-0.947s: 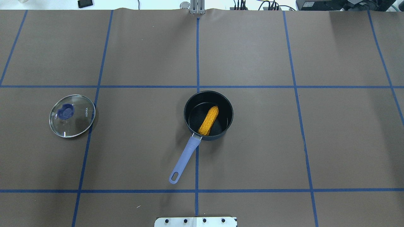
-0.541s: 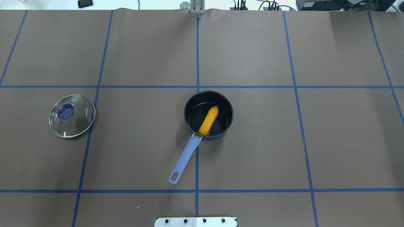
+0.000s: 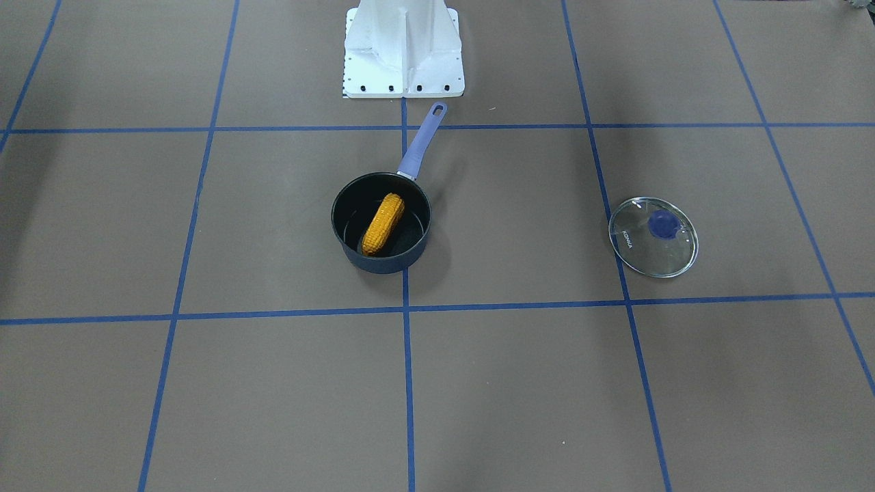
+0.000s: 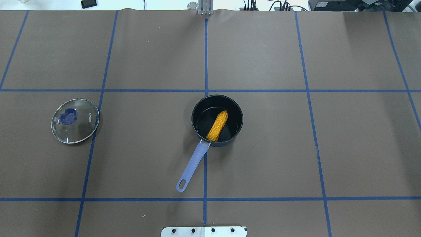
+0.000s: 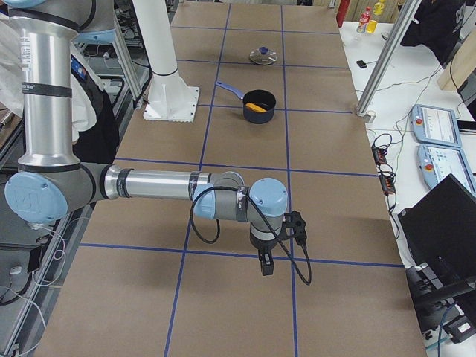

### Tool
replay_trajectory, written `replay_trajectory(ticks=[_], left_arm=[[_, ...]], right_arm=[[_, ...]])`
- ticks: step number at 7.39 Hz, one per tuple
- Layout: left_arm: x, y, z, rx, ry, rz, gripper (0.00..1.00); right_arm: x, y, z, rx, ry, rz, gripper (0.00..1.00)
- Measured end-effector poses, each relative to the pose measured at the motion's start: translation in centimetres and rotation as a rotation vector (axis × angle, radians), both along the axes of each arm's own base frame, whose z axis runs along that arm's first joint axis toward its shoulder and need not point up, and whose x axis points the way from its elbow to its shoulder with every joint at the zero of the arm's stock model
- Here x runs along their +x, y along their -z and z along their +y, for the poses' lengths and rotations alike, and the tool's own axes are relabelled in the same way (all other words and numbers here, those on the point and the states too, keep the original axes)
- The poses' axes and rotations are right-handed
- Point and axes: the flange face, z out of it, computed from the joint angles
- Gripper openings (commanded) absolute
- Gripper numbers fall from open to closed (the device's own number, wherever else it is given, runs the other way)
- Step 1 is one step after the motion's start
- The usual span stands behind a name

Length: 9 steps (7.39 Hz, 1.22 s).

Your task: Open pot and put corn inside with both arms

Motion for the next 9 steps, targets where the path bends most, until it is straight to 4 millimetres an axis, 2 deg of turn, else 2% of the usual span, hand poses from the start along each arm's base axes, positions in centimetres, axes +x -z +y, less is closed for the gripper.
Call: replay_trajectory(ticks=[9], left_arm=[[-0.02,0.02,0.01,-0.001,0.000,-0.003,0.99]], right_arm=[[-0.23,0.25,-0.17,0.006,0.004,-0.017,1.00]])
